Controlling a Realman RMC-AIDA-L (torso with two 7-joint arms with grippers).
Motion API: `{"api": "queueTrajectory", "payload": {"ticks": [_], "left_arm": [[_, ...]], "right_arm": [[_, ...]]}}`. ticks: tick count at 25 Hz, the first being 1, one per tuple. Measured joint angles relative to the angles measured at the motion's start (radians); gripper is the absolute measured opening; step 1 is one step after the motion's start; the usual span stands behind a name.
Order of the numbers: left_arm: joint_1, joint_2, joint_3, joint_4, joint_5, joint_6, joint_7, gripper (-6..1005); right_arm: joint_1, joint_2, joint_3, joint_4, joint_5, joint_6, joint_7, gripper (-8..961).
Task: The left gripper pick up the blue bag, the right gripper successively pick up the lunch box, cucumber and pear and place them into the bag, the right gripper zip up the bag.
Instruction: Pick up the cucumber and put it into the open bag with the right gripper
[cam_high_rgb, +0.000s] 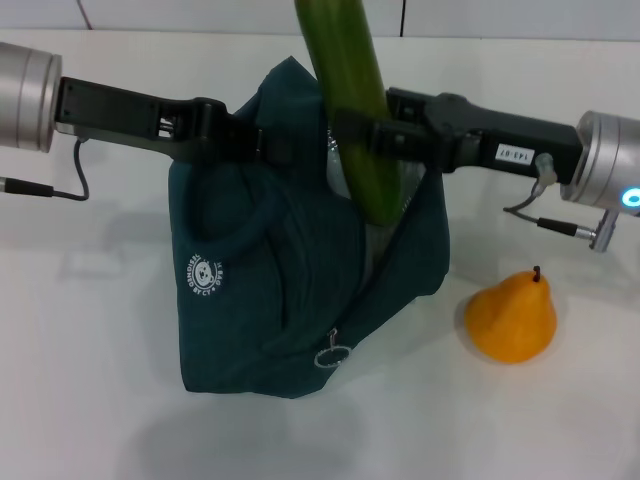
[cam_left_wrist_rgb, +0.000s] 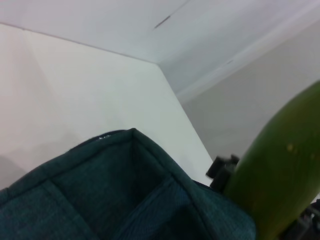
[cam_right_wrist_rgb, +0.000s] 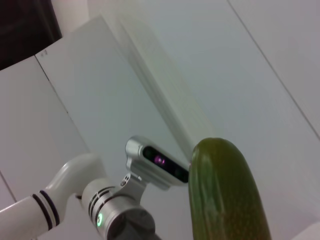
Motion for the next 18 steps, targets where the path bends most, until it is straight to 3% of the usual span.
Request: {"api": "queueTrajectory", "payload": {"ticks": [8, 18], "left_arm": [[0.000, 0.001, -0.015, 0.001, -0.002, 0.000, 0.003, 40], [0.003, 0.007, -0.016, -0.001, -0.003, 0.005, 0.002, 39]], "right_arm": [[-0.004, 0.000, -0.104, 0.003, 0.073, 0.009, -0.052, 642], [-0.011, 0.000, -0.132, 0.004, 0.077, 0.050, -0.077, 641]]}}
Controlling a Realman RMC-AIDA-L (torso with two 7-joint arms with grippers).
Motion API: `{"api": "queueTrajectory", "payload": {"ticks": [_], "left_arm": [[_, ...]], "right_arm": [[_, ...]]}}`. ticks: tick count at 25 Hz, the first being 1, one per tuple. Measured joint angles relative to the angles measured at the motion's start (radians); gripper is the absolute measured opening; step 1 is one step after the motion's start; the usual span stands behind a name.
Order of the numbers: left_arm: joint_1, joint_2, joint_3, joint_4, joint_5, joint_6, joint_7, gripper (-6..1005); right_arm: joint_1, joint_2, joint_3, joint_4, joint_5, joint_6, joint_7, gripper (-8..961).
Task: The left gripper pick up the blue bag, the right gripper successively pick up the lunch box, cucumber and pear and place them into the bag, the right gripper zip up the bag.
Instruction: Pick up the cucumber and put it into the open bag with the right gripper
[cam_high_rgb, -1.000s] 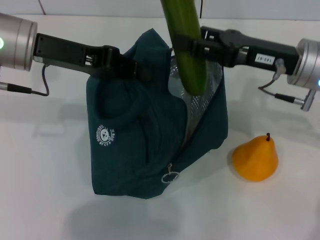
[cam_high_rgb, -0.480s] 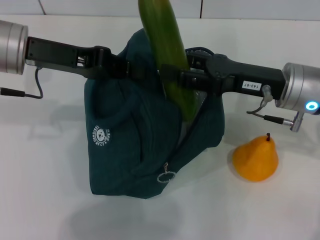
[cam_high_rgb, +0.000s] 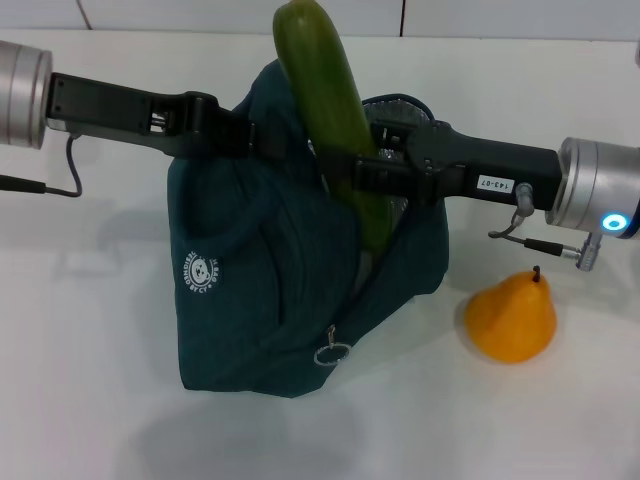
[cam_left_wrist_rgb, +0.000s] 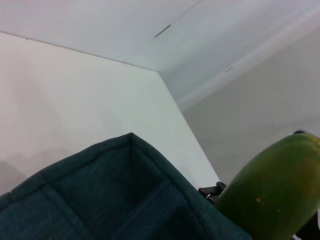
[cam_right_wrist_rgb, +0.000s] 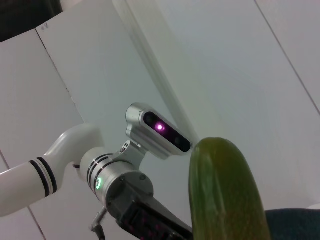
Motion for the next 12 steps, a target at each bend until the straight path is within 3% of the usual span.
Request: {"api": "queueTrajectory", "payload": {"ticks": [12], "left_arm": [[-0.003, 0.013, 0.000, -0.026, -0.012, 0.004, 0.003, 39]], "right_arm": [[-0.002, 0.000, -0.016, 0.000, 0.025, 0.005, -0.024, 642]]}}
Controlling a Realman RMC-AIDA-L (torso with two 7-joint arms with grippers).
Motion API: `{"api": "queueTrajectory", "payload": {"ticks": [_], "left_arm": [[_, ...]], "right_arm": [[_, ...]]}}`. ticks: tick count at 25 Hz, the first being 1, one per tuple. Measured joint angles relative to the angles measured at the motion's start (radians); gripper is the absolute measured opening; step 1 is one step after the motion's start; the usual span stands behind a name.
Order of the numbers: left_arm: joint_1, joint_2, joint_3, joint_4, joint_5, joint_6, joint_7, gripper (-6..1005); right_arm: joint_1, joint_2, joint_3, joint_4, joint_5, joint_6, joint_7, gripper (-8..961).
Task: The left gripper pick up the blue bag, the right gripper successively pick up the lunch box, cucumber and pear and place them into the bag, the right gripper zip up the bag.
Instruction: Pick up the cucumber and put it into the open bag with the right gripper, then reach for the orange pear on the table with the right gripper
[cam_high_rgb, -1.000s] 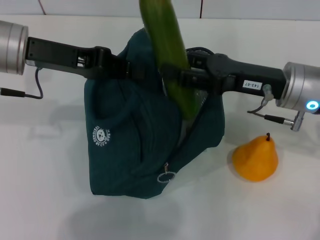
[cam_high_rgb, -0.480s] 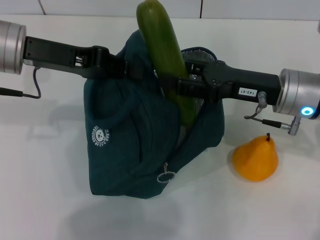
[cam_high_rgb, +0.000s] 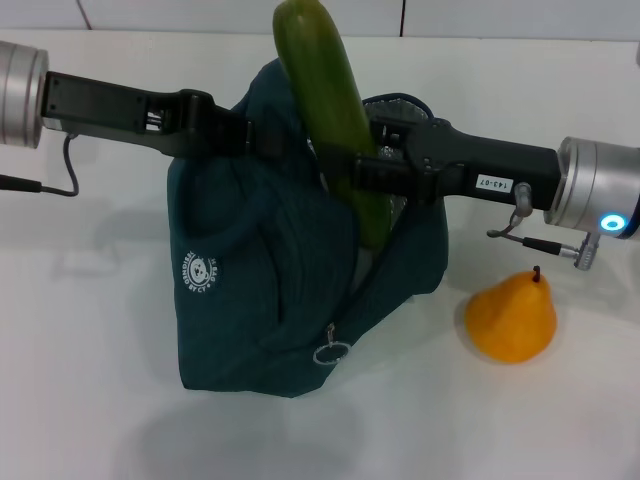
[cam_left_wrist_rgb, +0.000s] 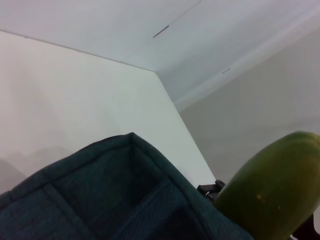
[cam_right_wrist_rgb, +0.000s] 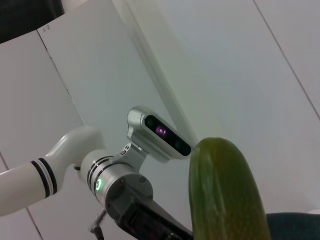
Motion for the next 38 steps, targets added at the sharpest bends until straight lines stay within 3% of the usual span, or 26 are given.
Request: {"api": "queueTrajectory", "payload": {"ticks": [18, 24, 29, 34, 38], "left_arm": [[-0.005, 0.000, 0.000, -0.008, 0.000, 0.000, 0.001, 39], [-0.005, 0.000, 0.000, -0.008, 0.000, 0.000, 0.001, 40], [-0.005, 0.000, 0.000, -0.008, 0.000, 0.000, 0.001, 40], [0.001, 0.000, 0.000, -0.008, -0.010, 0.001, 0.000, 39], [0.003, 0.001, 0.001, -0.008, -0.020, 0.003, 0.000, 39]], "right_arm": [[-0.003, 0.000, -0.007, -0.001, 0.002, -0.012, -0.026, 642], [-0.004, 0.000, -0.007, -0.004, 0.002, -0.028, -0.031, 679], [-0.029, -0.002, 0.001, -0.010, 0.020, -0.049, -0.048, 765], [-0.100, -0.021, 0.059, -0.035, 0.057, -0.102, -0.085, 775], [-0.189, -0.056, 0.125, -0.042, 0.056, -0.178, -0.118, 769]]}}
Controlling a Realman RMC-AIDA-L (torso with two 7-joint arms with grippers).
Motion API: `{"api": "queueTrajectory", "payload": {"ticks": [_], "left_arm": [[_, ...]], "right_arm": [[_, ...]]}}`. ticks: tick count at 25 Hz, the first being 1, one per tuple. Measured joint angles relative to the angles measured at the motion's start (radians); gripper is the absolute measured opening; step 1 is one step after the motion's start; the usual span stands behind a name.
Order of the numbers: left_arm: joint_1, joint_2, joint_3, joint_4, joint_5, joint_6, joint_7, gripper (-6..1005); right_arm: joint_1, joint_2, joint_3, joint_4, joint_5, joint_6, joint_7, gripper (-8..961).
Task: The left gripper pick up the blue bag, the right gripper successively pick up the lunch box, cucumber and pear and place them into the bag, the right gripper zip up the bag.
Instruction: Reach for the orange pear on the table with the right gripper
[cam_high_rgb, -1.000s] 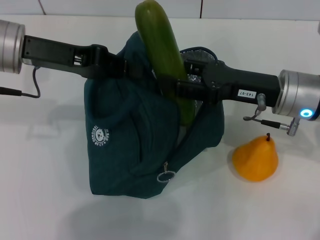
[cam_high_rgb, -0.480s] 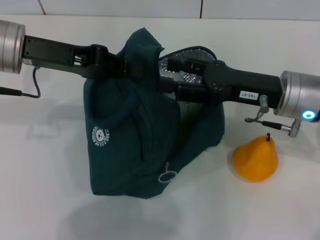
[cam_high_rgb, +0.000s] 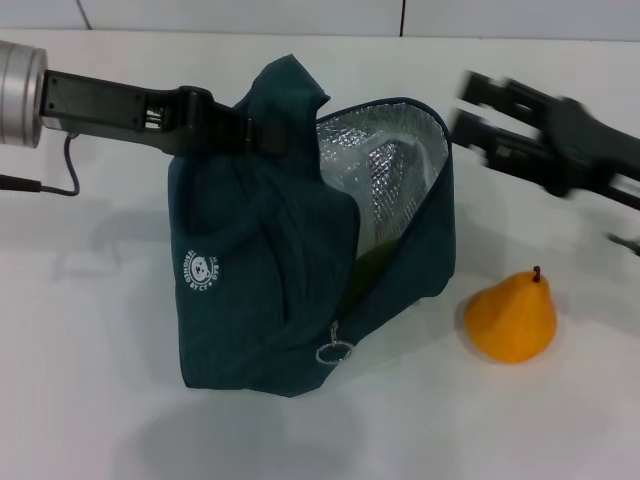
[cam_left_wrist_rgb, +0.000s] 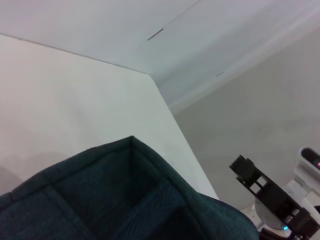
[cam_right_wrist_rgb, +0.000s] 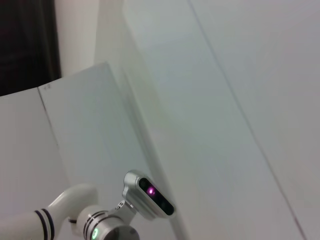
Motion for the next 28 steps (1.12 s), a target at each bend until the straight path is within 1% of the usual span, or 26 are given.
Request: {"api": "queueTrajectory", "payload": {"ticks": [5, 7, 9, 12, 15, 20, 25, 28], "left_arm": [[0.001, 0.000, 0.000, -0.001, -0.005, 0.000, 0.005, 40], [0.001, 0.000, -0.001, -0.002, -0.005, 0.000, 0.006, 40], [0.001, 0.001, -0.001, -0.003, -0.006, 0.000, 0.007, 40], [0.001, -0.001, 0.001, -0.003, -0.006, 0.000, 0.007, 39], [0.001, -0.003, 0.004, -0.003, -0.006, 0.000, 0.007, 39], [0.001, -0.006, 0.005, -0.005, -0.003, 0.000, 0.007, 39], [0.002, -0.005, 0.005, -0.005, -0.001, 0.000, 0.007, 40], [0.001, -0.005, 0.006, -0.005, 0.001, 0.000, 0.007, 40]], "right_arm": [[-0.116, -0.061, 0.008, -0.008, -0.009, -0.061, -0.053, 768], [-0.158, -0.078, 0.008, -0.008, -0.034, -0.067, -0.086, 768], [-0.197, -0.087, 0.008, -0.002, -0.069, -0.064, -0.143, 767], [-0.217, -0.087, 0.009, 0.004, -0.093, -0.053, -0.179, 766], [-0.230, -0.080, 0.021, 0.019, -0.128, -0.035, -0.217, 762], [-0.224, -0.070, 0.058, 0.070, -0.154, -0.022, -0.256, 755], [-0.217, -0.064, 0.059, 0.080, -0.156, 0.012, -0.257, 749], [-0.208, -0.055, 0.054, 0.083, -0.160, 0.033, -0.251, 745]]}}
